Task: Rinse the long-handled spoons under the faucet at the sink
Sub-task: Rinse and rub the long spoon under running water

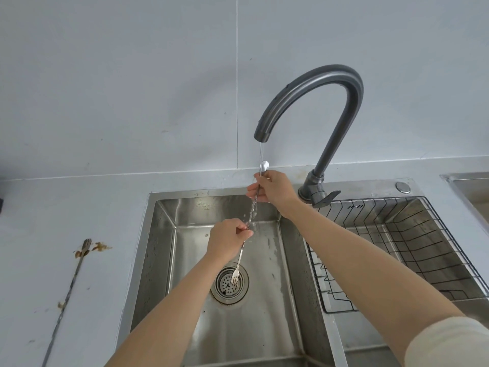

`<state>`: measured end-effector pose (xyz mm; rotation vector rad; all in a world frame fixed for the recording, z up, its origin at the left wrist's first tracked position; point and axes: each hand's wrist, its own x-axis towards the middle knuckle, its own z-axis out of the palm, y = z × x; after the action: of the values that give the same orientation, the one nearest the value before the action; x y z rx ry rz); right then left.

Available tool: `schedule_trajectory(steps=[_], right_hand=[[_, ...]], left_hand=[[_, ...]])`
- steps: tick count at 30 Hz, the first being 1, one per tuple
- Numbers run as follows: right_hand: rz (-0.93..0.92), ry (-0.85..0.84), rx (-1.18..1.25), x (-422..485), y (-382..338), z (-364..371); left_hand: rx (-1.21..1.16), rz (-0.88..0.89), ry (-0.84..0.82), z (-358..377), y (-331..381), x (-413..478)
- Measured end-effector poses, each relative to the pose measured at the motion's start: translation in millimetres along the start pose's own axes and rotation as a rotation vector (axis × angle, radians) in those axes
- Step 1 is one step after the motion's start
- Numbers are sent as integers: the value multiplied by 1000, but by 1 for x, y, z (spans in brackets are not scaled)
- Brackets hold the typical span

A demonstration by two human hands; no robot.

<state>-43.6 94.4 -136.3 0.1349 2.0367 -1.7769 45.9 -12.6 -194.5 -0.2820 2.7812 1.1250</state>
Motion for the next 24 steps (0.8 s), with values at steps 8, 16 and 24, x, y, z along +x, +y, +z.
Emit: schedule_trajectory(steps=[8,16,24], right_hand=[[-19,-31,87,-6,0,-3],[8,-1,106,0,-3,-2],[-58,-79,71,-3,1,-8]], left_hand=[[22,13,-9,-1,-3,-1],[11,-2,-31,0,-2,-4],[-5,-16,7,-4,-1,-1]])
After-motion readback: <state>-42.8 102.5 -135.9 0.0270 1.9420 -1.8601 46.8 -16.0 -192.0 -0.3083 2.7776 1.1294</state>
